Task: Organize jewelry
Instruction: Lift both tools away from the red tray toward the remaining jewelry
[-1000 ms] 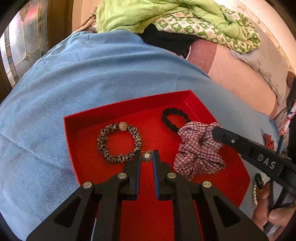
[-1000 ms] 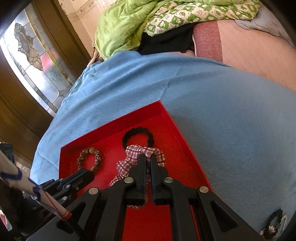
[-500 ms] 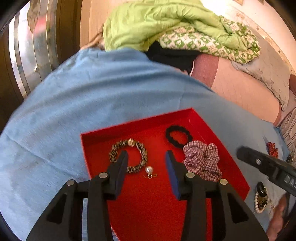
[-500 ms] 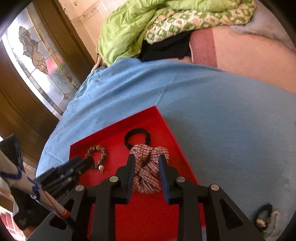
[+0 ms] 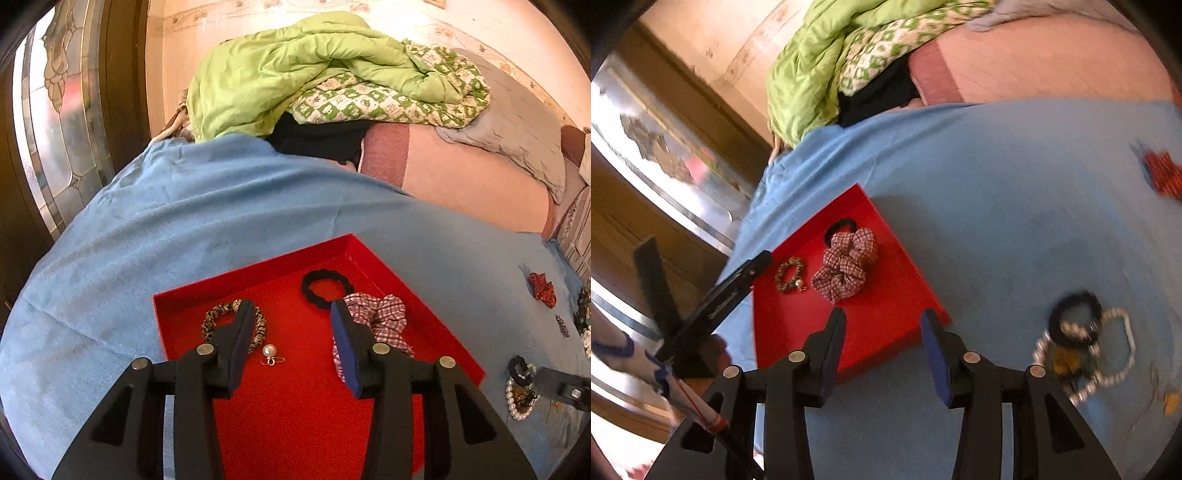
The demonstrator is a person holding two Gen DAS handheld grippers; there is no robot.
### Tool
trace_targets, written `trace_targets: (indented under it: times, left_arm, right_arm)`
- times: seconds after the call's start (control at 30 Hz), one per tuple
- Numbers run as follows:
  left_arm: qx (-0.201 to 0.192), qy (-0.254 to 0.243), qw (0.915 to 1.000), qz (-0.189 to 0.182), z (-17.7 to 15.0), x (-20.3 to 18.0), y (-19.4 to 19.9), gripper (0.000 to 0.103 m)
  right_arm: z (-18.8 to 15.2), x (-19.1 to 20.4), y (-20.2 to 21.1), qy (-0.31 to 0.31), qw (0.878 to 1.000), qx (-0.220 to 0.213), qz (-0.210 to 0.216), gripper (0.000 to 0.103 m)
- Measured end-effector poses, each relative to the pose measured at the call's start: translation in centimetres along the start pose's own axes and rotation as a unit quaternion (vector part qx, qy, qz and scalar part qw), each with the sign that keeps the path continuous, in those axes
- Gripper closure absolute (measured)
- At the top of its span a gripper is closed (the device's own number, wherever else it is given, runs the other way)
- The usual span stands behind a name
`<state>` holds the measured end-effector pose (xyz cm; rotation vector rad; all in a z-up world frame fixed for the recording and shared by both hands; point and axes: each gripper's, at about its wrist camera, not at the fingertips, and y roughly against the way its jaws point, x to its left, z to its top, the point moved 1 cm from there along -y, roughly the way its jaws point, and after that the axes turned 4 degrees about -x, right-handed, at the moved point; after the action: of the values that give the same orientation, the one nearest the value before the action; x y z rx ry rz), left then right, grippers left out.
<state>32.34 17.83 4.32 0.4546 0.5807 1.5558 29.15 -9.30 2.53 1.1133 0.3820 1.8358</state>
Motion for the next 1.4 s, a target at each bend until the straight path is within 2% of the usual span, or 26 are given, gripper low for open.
trace_targets:
  times: [0.07,0.23,0.3,0.53,0.6,0.67,0.77,0.83,0.9,1.0,1.13,1.2,1.3,1.4]
  left_arm:
    - [-0.008,-0.008,0.9999,0.003,0.0,-0.6,0.3,0.06]
    - [-0.036,-0.035,0.9987,0.008,-0.3,-3.0,2.1,0.051]
    - [-0.045,-0.043,0.998,0.014,-0.6,-4.0,2.9,0.042]
    - [-0.064,-0.056,0.9964,0.003,-1.9,-7.8,5.6,0.032]
    - [-0.063,-0.056,0.9964,-0.001,-2.9,-8.9,6.3,0.025]
    - [-0.053,-0.049,0.9972,-0.017,-4.1,-9.9,6.9,0.019]
    - [-0.02,-0.033,0.9975,-0.059,-6.8,-11.8,7.6,0.019]
    - [0.029,-0.046,0.995,-0.084,-8.8,-14.0,7.1,0.019]
    - [0.065,-0.071,0.9908,-0.095,-10.8,-16.1,6.5,0.019]
    - [0.103,-0.101,0.9854,-0.091,-12.9,-18.3,5.4,0.019]
    - [0.13,-0.11,0.9826,-0.075,-14.8,-19.4,3.8,0.019]
    - [0.126,-0.118,0.9829,-0.064,-15.1,-19.7,3.3,0.016]
    - [0.121,-0.12,0.9837,-0.058,-15.2,-19.8,3.0,0.009]
    - [0.116,-0.128,0.984,-0.047,-15.2,-19.7,2.4,0.001]
  right_arm:
    - [-0.7,-0.6,1.2,0.0,1.0,-0.001,0.003,0.048]
    - [-2.8,-2.6,4.8,0.012,1.0,-0.017,-0.021,0.049]
    - [-3.5,-3.9,6.2,0.008,0.999,-0.024,-0.031,0.049]
    - [-6.1,-9.6,10.7,-0.026,0.997,-0.042,-0.058,0.049]
    - [-6.8,-11.2,11.8,-0.035,0.996,-0.046,-0.062,0.049]
    - [-7.2,-12.9,13.2,-0.042,0.995,-0.055,-0.074,0.049]
    - [-7.3,-15.3,15.3,-0.068,0.992,-0.077,-0.078,0.049]
    - [-7.4,-17.2,16.6,-0.085,0.99,-0.087,-0.075,0.049]
    - [-7.7,-18.5,17.5,-0.086,0.988,-0.094,-0.091,0.049]
    - [-8.4,-20.2,17.9,-0.089,0.986,-0.091,-0.11,0.049]
    - [-8.6,-20.7,17.1,-0.08,0.988,-0.072,-0.108,0.049]
    - [-8.6,-20.4,16.5,-0.059,0.989,-0.063,-0.122,0.049]
    - [-8.3,-20.2,15.7,-0.049,0.99,-0.057,-0.12,0.049]
    - [-7.6,-20.1,14.3,-0.049,0.988,-0.051,-0.136,0.044]
